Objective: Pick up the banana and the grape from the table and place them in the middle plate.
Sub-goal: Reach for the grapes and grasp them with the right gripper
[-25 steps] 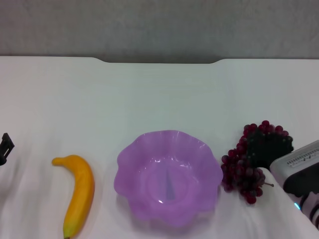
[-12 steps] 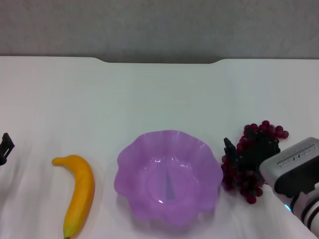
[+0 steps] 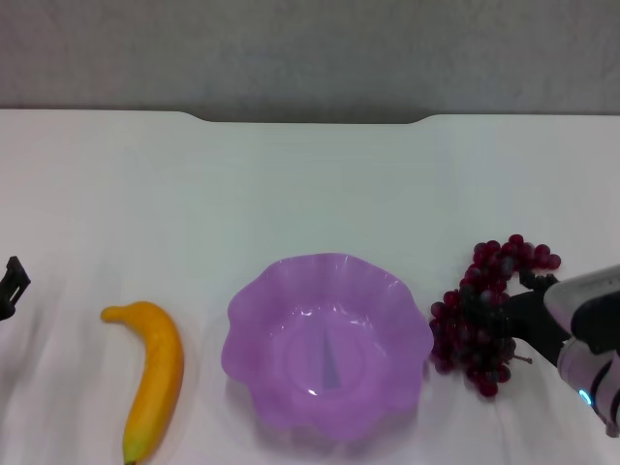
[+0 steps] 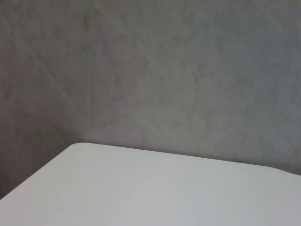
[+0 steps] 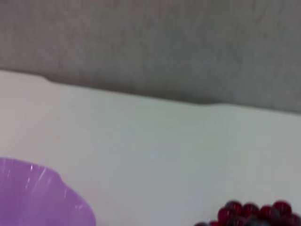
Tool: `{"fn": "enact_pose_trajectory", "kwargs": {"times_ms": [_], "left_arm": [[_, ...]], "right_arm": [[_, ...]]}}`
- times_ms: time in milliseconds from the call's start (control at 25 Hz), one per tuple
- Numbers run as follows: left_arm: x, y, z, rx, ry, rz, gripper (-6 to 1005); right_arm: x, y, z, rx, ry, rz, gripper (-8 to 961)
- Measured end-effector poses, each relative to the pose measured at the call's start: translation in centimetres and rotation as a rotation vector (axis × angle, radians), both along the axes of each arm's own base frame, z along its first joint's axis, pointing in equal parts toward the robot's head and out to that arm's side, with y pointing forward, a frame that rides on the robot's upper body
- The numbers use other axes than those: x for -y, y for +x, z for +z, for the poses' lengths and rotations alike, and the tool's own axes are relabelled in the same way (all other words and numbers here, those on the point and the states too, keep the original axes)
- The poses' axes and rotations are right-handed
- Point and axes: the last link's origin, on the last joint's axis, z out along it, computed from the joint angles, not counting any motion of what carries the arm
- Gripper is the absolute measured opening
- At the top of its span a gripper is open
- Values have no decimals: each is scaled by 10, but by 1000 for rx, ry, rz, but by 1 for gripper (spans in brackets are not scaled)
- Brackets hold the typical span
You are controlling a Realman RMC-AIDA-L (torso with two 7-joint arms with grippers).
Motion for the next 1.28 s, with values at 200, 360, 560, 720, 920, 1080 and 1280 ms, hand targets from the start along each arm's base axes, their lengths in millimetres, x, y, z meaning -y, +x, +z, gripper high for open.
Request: {"fn": "enact_pose_trajectory", "kwargs": {"times_ms": [200, 360, 560, 720, 920, 1080, 1280], "left_arm": [[-1, 1, 0, -2, -3, -4, 890], [-1, 1, -1, -2, -4, -5, 890], [-2, 2, -1, -2, -6, -9, 891], [-1, 2, -1, -2, -7, -9, 891], [-1, 2, -2, -2, -8, -8, 891], [-1, 1, -2, 0, -11, -1, 890], [-1, 1, -2, 2, -10, -1, 890]], "right_arm": [[-8, -3, 2, -68, -90, -71, 882], [-13, -7, 9, -130, -151, -117, 881], [-17, -2, 21, -205, -202, -189, 880], [-21, 4, 30, -225, -191, -219, 879], [-22, 13, 37, -222, -168, -241, 879], [-24, 14, 37, -210, -164, -238, 878], [-25, 19, 33, -192, -166, -250, 877]]}}
